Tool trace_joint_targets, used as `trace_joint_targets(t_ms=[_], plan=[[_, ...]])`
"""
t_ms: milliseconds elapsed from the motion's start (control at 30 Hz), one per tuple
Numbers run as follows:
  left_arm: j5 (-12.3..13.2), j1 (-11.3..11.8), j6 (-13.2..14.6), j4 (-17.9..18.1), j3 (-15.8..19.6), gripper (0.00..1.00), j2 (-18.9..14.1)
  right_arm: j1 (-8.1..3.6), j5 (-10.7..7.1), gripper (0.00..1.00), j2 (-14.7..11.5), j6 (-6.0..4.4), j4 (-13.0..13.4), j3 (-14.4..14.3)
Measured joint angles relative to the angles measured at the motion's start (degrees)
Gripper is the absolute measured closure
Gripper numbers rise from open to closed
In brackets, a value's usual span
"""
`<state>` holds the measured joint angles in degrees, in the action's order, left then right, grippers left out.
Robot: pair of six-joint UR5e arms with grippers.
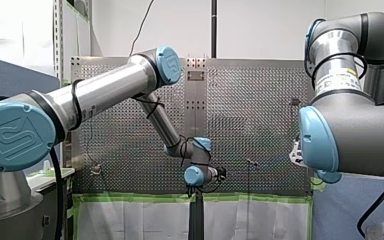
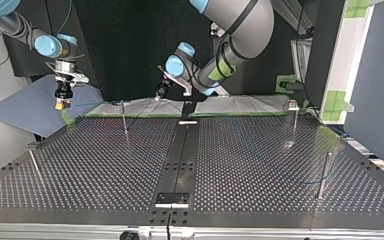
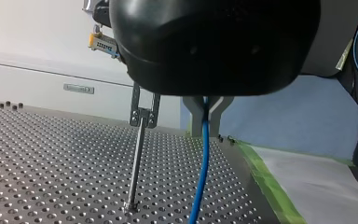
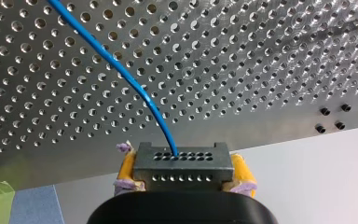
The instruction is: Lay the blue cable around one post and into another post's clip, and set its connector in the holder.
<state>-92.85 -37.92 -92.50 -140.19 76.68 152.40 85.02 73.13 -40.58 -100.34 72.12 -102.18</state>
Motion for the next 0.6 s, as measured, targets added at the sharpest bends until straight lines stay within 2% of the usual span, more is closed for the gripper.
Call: trace_joint_targets(t_ms=[600], plan=[[0.6,0.5,-0.4,-0.4,-1.1,1.00,0.0,-0.16,0.81,0.64,0.1,-0.30,0.0,0.2]])
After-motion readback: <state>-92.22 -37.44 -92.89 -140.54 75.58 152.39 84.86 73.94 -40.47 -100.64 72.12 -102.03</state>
